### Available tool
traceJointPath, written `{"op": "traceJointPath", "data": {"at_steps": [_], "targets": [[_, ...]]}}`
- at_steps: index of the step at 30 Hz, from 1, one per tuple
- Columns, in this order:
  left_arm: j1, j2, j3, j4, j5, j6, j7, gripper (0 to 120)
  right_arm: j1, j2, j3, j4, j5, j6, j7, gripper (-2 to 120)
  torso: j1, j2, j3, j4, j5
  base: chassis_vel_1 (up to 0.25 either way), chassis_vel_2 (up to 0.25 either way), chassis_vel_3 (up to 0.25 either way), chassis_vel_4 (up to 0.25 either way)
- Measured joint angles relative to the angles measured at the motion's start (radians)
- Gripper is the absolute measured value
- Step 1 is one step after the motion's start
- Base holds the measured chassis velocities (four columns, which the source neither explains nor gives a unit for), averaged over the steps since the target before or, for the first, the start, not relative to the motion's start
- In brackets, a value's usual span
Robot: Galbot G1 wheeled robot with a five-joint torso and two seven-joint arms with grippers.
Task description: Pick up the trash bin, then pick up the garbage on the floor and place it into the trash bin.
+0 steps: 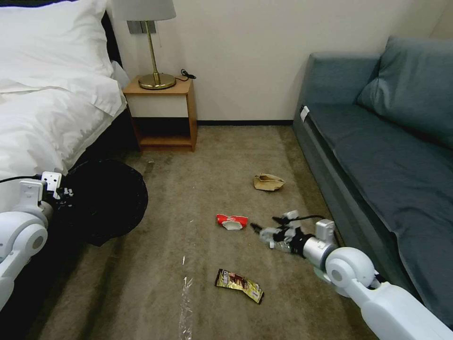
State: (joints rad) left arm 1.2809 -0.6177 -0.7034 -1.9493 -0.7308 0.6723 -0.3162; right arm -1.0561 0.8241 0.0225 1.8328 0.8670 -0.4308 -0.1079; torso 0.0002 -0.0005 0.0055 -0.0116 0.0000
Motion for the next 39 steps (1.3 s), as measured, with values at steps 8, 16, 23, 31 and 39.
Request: {"op": "traceJointPath", "data": {"at_steps": [8, 16, 23, 31, 39], "targets": [[-0.007, -0.026, 0.059, -0.048, 0.047, -0.006, 0.030, 2, 0.051, -0.023, -0.160, -0.105, -0.010, -0.029, -0.083, 100, 0.000, 0.000, 0.000, -0.0005, 0.0003, 0.000, 0.000, 0.000, 0.000], [0.020, -0.068, 0.080, -0.017, 0.149, -0.048, 0.094, 2, 0.118, 0.083, -0.325, -0.359, -0.167, 0.027, -0.165, 100, 0.000, 0.000, 0.000, -0.0005, -0.0001, 0.000, 0.000, 0.000, 0.000], [0.025, -0.077, 0.064, -0.006, 0.151, -0.060, 0.103, 2, 0.176, 0.184, -0.388, -0.514, -0.257, 0.093, -0.211, 100, 0.000, 0.000, 0.000, -0.0004, -0.0004, 0.000, 0.000, 0.000, 0.000], [0.015, -0.072, 0.071, -0.025, 0.138, -0.061, 0.103, 2, 0.197, 0.268, -0.382, -0.640, -0.323, 0.149, -0.239, 100, 0.000, 0.000, 0.000, -0.0005, -0.0004, 0.000, 0.000, 0.000, 0.000], [0.008, -0.075, 0.082, -0.030, 0.135, -0.065, 0.110, 2, 0.218, 0.372, -0.374, -0.744, -0.378, 0.189, -0.254, 100, 0.000, 0.000, 0.000, -0.0003, 0.0000, 0.000, 0.000, 0.000, 0.000]]}}
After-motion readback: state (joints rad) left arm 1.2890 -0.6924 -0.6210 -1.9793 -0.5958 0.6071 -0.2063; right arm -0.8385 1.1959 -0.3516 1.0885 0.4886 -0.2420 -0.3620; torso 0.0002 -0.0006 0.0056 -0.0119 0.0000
